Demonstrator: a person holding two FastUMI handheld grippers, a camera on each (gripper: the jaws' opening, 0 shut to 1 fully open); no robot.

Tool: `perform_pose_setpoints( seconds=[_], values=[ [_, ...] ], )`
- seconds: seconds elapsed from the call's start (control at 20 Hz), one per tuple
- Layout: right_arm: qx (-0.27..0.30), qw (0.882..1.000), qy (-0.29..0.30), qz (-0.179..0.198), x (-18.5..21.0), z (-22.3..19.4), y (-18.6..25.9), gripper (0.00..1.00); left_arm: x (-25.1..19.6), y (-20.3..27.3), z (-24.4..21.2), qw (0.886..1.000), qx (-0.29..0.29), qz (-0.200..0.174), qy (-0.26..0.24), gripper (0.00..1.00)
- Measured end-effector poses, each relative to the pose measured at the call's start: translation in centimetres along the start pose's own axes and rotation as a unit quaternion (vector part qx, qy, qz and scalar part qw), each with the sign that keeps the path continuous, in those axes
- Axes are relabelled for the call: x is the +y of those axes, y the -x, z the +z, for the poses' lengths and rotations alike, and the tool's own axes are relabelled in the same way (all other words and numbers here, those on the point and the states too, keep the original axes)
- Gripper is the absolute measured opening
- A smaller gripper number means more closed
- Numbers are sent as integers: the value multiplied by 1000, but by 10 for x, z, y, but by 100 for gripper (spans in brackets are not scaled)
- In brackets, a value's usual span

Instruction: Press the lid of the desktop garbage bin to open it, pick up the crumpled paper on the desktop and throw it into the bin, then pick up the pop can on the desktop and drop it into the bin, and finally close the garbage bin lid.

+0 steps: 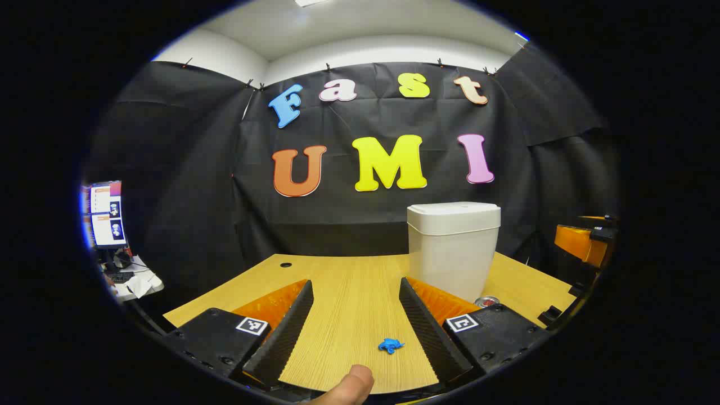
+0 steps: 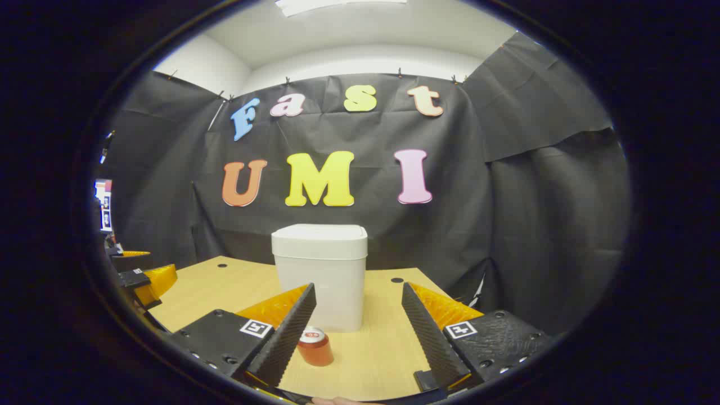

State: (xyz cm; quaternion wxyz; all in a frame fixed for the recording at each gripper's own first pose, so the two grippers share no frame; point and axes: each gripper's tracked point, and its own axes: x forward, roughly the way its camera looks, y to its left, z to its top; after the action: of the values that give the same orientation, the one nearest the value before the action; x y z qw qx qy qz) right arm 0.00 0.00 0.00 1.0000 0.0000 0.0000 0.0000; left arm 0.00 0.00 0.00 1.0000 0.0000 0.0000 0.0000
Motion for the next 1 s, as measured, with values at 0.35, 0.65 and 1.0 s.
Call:
perform_pose_setpoints(
  seconds=[0.35,0.65,1.0],
  values=[
    [21,1000,-6,10,8,-11,-6,97,5,-7,-7,1000,7,3,21,99],
    [23,1000,9,1,1,-17,-9,96,6,-10,-14,1000,18,6,18,99],
    [18,1000,15,9,2,-12,-15,96,3,-11,-18,1000,23,6,13,99]
  ],
)
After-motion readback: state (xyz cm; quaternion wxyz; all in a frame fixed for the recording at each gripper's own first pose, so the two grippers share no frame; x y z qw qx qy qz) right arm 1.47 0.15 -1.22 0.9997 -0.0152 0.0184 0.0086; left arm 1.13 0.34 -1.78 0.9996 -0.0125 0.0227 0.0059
